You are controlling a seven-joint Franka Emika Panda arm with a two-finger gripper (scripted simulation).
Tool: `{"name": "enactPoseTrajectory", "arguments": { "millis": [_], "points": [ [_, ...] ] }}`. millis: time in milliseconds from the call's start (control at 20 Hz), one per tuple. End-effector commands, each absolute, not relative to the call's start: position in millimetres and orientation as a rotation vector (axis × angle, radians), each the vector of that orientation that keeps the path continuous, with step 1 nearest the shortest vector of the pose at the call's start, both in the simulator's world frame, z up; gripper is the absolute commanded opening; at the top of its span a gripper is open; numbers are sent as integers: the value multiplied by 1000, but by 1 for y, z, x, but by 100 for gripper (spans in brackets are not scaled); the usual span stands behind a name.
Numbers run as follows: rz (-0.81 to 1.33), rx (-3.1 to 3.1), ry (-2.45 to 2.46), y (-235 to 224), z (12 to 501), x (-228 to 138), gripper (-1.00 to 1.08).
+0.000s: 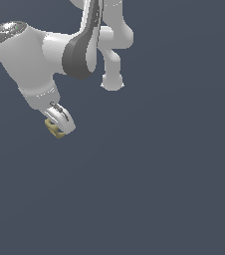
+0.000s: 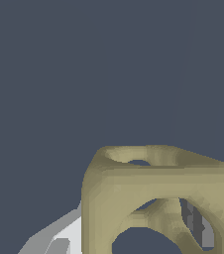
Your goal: Pick up the object and move it to a goal position.
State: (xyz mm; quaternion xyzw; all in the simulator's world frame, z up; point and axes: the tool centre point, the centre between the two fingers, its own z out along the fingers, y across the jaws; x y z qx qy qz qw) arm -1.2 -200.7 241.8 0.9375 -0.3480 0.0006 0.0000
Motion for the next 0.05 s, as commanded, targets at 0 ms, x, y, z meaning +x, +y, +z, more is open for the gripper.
{"name": "enactPoseTrajectory", "arguments": {
  "millis": [0],
  "points": [
    [0, 2946, -1090, -199, 241, 0, -100]
  ]
}}
